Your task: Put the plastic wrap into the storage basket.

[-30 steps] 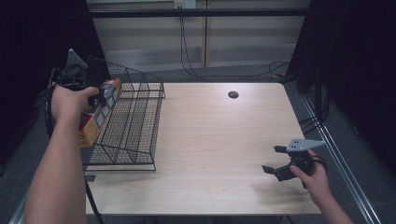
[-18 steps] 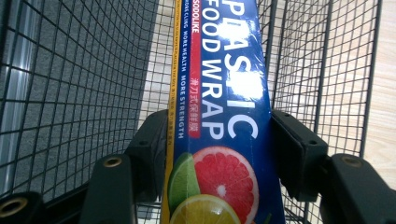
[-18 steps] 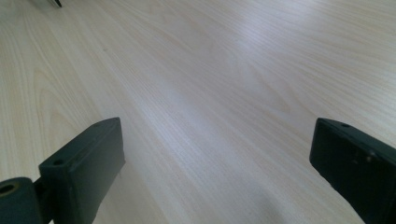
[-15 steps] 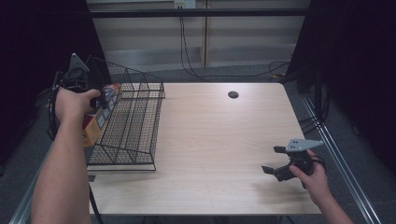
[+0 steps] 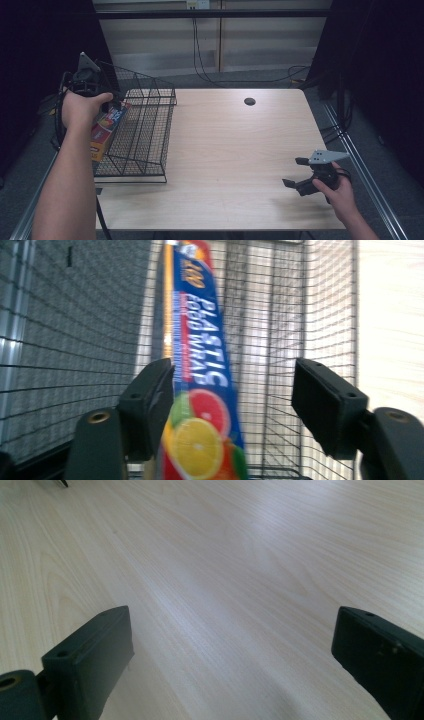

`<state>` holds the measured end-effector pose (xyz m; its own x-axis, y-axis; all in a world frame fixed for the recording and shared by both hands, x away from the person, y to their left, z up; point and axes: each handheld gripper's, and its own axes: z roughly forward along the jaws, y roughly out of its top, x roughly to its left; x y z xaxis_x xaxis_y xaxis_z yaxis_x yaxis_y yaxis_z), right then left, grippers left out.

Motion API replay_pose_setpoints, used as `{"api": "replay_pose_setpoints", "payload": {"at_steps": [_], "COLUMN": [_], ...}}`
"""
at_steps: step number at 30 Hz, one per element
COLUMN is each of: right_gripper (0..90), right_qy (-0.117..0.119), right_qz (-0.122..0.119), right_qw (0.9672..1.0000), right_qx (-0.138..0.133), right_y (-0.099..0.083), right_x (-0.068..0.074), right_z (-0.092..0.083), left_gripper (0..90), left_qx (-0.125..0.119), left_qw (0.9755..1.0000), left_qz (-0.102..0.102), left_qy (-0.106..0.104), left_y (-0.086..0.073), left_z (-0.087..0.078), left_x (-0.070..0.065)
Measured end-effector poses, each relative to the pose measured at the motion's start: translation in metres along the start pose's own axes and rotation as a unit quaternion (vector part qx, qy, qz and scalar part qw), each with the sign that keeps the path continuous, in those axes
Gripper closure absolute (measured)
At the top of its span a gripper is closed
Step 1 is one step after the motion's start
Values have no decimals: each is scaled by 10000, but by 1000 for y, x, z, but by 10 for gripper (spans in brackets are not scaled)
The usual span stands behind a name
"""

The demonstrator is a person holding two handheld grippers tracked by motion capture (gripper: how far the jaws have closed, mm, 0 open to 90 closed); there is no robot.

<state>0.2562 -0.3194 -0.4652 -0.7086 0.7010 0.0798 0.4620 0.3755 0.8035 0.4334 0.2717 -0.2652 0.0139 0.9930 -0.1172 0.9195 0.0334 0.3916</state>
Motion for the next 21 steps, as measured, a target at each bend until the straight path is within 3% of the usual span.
{"api": "replay_pose_setpoints", "payload": {"at_steps": [9,21], "right_gripper": [30,30], "right_qy": [26,41], "right_qz": [-10,-31], "right_qw": [10000,10000], "right_qx": [-31,-20], "right_y": [1,1], "right_x": [1,2], "right_z": [1,1], "left_gripper": [241,199], "left_qx": [-215,-331], "left_qw": [9985,9919], "left_qz": [247,672], "left_qy": [-434,-1027], "left_y": [-9,-21], "left_z": [-7,-1], "left_x": [-24,-54]}}
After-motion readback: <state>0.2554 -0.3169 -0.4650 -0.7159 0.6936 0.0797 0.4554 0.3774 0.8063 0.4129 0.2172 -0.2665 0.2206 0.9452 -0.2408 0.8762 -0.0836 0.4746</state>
